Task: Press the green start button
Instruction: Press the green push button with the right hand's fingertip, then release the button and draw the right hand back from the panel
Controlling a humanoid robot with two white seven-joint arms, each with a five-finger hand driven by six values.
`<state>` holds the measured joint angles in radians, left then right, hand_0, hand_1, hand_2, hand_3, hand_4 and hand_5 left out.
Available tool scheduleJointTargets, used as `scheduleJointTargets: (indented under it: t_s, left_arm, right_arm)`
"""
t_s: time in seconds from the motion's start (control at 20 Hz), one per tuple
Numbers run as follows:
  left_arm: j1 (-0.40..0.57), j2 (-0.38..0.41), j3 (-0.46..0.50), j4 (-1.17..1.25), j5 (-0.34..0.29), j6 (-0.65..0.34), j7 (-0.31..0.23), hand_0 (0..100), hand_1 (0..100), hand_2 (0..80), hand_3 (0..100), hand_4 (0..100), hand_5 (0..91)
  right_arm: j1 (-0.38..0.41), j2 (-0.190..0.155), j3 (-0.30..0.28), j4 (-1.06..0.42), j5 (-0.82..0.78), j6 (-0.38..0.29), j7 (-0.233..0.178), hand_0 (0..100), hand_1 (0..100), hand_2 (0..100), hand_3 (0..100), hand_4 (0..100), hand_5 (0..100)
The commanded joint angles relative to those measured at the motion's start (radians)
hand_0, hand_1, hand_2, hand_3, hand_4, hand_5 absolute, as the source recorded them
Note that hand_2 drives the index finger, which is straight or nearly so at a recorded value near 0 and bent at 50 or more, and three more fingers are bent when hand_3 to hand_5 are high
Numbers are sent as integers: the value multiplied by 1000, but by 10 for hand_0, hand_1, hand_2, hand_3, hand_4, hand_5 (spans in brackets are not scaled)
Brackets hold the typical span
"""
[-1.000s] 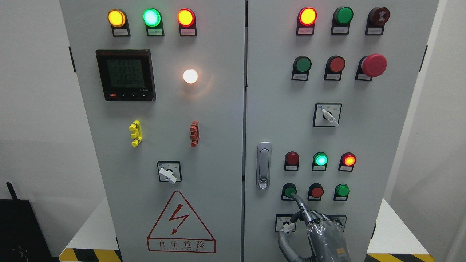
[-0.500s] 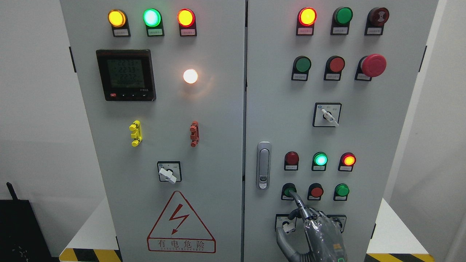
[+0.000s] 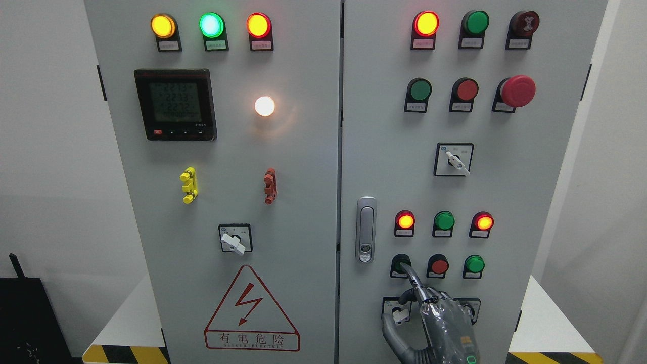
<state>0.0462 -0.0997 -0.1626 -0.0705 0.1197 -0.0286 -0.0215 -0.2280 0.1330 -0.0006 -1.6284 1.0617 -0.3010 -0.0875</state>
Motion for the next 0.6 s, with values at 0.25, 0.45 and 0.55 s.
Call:
scheduleJointTargets:
  t_s: [0.25, 0.45, 0.55]
  left_arm:
    - [0, 0, 0, 0, 0, -1, 0, 120, 556, 0, 0, 0, 0]
    - [0, 0, 0, 0, 0, -1, 0, 120, 556, 0, 0, 0, 0]
    - [0, 0, 0, 0, 0, -1, 0, 120, 556, 0, 0, 0, 0]
  right_arm:
    - [10, 2, -29, -11, -11, -1, 0, 553, 355, 0, 559, 557, 426]
    - [22, 2, -27, -34, -16, -1, 3, 565, 363, 0, 567, 558, 427]
    - [27, 1, -27, -44, -19, -4, 3, 572, 366, 0, 571, 558, 428]
